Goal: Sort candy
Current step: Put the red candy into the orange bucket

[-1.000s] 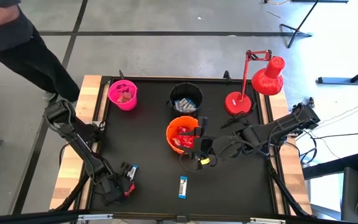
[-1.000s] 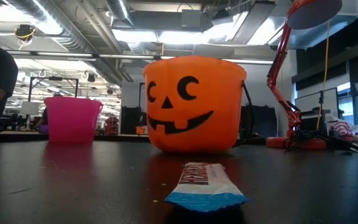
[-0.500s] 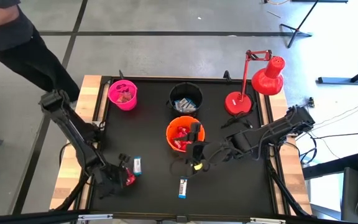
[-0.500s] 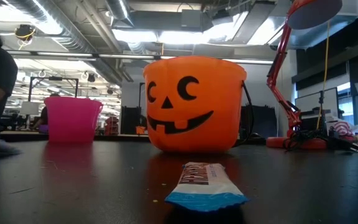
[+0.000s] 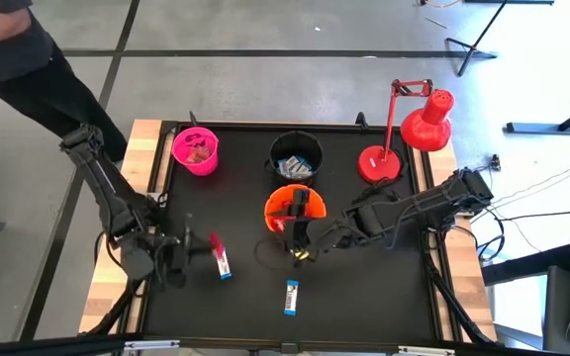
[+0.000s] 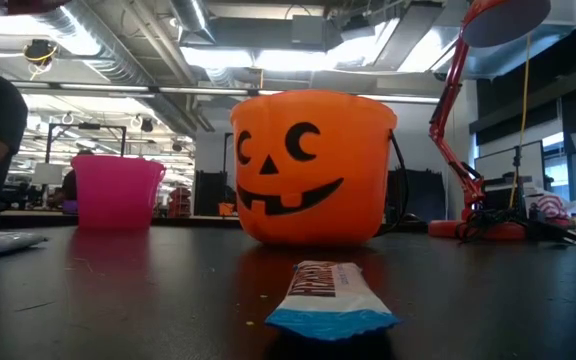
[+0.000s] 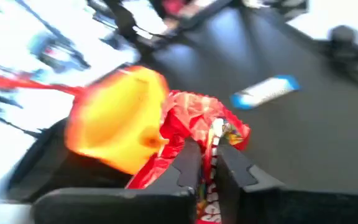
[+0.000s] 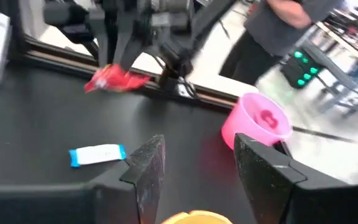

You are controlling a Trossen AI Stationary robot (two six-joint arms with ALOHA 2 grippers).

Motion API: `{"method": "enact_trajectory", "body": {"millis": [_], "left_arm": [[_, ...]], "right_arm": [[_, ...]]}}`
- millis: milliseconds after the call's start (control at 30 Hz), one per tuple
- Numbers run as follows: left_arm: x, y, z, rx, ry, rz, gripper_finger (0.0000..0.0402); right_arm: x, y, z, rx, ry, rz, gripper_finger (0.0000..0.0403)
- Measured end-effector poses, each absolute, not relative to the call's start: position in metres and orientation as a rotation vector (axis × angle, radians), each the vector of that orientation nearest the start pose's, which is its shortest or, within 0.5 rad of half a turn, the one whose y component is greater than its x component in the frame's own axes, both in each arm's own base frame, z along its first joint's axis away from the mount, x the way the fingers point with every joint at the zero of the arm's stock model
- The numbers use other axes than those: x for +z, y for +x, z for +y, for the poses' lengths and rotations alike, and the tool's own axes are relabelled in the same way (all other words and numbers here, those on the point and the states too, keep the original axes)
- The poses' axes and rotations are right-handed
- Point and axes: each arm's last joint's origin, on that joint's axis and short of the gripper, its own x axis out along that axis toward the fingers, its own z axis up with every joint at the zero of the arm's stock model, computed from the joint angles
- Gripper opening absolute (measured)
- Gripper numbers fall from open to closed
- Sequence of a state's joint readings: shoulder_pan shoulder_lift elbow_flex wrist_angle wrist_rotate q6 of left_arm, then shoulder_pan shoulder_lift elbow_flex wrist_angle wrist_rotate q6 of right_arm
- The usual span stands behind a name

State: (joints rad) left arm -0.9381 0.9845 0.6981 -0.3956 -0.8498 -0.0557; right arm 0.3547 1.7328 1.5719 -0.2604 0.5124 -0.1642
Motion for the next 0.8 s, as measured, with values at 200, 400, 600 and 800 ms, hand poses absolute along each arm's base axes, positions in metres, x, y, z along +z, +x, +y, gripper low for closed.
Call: {"method": "enact_trajectory", "body": {"millis": [200, 400, 600, 800], "left_arm": [[0.279, 0.141, -0.122, 0.15, 0.652, 0.32, 0.0012], [0.297, 0.167, -0.108, -0.034, 0.63, 0.198, 0.0012], [0.305, 0.192, -0.086, -0.165, 0.58, 0.071, 0.0012], [0.303, 0.222, -0.063, -0.246, 0.532, -0.02, 0.0012]], "right_arm": [[0.347, 0.377, 0.12, -0.292, -0.373, 0.4, 0.0191], [0.354, 0.366, 0.127, -0.366, -0.408, 0.403, 0.0191], [0.359, 0.348, 0.138, -0.33, -0.447, 0.437, 0.0191], [0.382, 0.324, 0.149, -0.238, -0.41, 0.372, 0.0191]]}}
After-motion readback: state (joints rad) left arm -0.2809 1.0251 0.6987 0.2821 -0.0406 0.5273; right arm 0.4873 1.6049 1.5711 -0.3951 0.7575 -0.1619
